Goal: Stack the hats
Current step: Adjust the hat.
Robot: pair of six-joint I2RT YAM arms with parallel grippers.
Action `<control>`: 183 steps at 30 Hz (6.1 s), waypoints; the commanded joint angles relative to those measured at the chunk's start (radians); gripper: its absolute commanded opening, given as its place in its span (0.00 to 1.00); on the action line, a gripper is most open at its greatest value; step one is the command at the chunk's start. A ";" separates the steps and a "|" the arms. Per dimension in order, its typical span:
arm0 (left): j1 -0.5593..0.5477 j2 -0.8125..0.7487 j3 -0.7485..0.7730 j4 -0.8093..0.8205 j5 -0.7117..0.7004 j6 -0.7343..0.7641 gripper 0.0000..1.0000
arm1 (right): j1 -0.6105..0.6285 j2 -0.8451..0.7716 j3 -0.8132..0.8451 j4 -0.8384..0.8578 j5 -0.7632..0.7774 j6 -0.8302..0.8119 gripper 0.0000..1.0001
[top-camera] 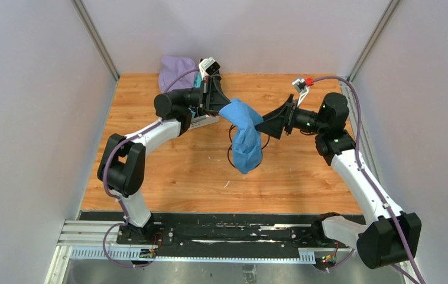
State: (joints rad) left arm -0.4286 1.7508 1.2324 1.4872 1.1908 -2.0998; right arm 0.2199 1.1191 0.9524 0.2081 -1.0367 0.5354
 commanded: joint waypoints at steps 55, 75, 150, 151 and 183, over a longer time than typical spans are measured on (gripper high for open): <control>-0.043 -0.324 -0.344 -0.339 -0.476 -0.088 0.00 | 0.029 -0.052 0.324 -0.456 0.419 -0.275 0.01; -0.055 -0.653 -0.601 -0.642 -0.578 0.077 0.00 | 0.054 -0.103 0.248 -0.430 0.362 -0.248 0.01; -0.012 0.035 -0.277 -0.331 -0.811 -0.121 0.00 | 0.393 -0.109 0.232 -0.500 0.669 -0.400 0.67; -0.012 0.032 -0.278 -0.332 -0.810 -0.121 0.00 | 0.398 -0.100 0.232 -0.498 0.681 -0.405 0.67; 0.066 0.238 0.066 0.068 -0.593 -0.164 0.58 | 0.404 -0.035 0.515 -0.584 0.916 -0.548 0.01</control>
State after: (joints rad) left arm -0.4061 2.0186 1.2598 1.4731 0.5385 -2.1025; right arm 0.6094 1.0760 1.4151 -0.3725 -0.1623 0.0223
